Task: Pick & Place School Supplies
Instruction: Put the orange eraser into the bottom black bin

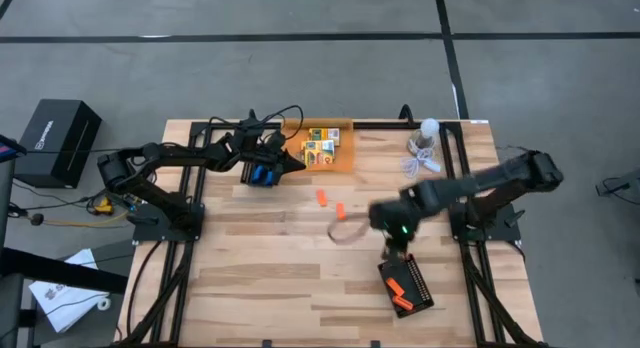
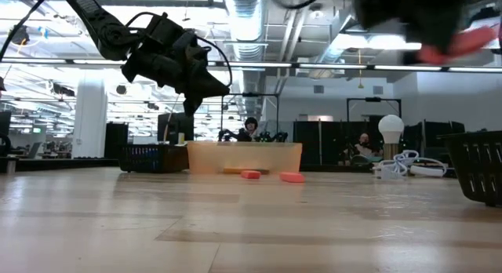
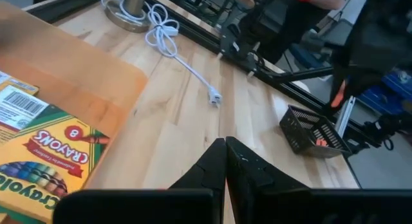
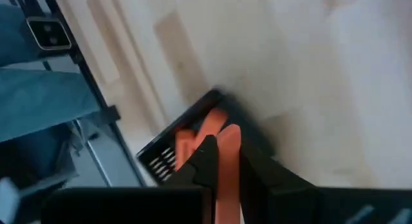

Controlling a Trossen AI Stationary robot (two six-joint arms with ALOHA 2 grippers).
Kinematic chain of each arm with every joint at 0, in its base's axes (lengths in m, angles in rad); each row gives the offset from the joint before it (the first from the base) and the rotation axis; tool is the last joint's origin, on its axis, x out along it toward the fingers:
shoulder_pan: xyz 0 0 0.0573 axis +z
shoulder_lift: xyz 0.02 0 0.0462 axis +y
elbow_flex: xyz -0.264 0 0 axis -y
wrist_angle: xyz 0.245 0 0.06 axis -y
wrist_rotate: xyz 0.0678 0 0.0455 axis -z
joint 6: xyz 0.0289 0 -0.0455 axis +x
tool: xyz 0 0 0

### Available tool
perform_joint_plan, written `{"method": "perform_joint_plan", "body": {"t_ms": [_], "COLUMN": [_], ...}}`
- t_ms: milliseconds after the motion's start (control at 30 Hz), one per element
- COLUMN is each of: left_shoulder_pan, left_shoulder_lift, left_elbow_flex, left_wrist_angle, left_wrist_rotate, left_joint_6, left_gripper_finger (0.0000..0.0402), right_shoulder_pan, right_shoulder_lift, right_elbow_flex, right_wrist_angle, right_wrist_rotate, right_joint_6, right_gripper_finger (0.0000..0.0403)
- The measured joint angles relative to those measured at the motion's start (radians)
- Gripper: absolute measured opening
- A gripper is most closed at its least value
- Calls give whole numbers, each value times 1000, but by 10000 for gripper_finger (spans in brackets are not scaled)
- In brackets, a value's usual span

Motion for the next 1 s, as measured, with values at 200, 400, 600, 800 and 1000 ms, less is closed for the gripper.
{"method": "perform_joint_plan", "body": {"t_ms": [200,400,600,800,1000], "left_shoulder_pan": [-2,-13,-41,-67,-82], "left_shoulder_lift": [0,0,0,0,0], "left_elbow_flex": [0,0,0,0,1], "left_wrist_angle": [-4,-7,-11,-11,-8], "left_wrist_rotate": [13,37,38,41,53], "left_joint_6": [24,20,17,17,-8], "left_gripper_finger": [2,2,2,2,2], "right_shoulder_pan": [150,213,243,247,249], "right_shoulder_lift": [-54,4,89,117,82], "right_elbow_flex": [-213,-326,-379,-384,-383], "right_wrist_angle": [295,512,646,635,642], "right_wrist_rotate": [73,85,91,112,111], "right_joint_6": [382,512,577,660,691], "right_gripper_finger": [24,24,24,74,201]}}
